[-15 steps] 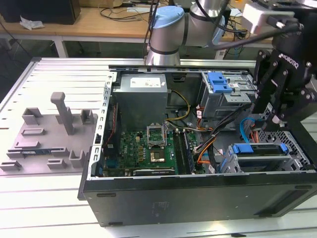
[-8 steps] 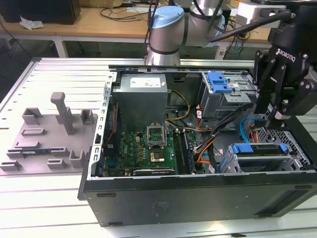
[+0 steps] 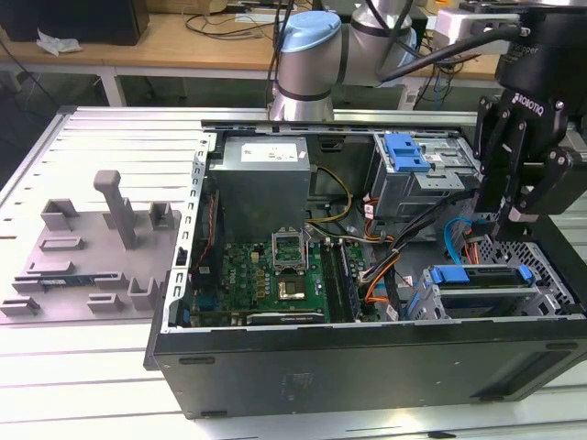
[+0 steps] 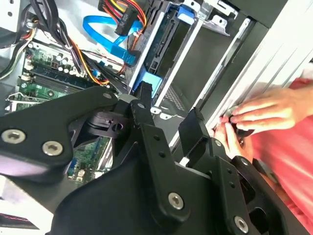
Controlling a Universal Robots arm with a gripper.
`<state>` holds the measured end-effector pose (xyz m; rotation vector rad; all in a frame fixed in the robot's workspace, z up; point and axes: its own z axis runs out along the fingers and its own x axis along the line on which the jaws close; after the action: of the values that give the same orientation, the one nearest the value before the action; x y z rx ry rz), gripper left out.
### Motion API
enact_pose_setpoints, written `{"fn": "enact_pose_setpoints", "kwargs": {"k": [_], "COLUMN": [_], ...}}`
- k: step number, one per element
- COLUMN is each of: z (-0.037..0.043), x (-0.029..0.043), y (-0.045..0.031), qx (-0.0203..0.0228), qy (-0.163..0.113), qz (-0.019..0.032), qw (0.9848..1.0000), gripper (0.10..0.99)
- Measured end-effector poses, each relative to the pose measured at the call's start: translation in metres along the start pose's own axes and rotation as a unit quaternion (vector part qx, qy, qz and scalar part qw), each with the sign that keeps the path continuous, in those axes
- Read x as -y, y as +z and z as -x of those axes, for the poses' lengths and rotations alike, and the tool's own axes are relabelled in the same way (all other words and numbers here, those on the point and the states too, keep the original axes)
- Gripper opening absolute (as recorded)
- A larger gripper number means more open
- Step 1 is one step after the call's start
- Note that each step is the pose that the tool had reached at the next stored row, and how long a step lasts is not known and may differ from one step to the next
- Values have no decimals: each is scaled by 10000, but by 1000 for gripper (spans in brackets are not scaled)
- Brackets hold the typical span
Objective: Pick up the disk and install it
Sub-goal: 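Insert the first disk wire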
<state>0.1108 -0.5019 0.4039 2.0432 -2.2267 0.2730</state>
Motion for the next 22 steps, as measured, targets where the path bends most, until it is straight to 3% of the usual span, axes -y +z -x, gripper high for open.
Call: {"fn": "enact_pose_setpoints", "kwargs": {"k": [2, 6, 7, 9, 14, 16, 20, 22], "z": [45, 264, 335, 381, 448, 492, 552, 560], "x": [-3, -22, -20, 18, 304, 372, 399, 400], "y": [1, -25, -37, -32, 18, 36, 49, 67], "qx": [-84, -328, -353, -359, -378, -399, -520, -546], "qy": [-1, -12, -14, -22, -78, -83, -61, 19], "qz": [-7, -25, -23, 13, 237, 257, 253, 269], "qw": [10000, 9995, 9994, 9994, 9990, 9988, 9983, 9981], "gripper": [502, 502, 502, 502, 502, 502, 502, 502]}}
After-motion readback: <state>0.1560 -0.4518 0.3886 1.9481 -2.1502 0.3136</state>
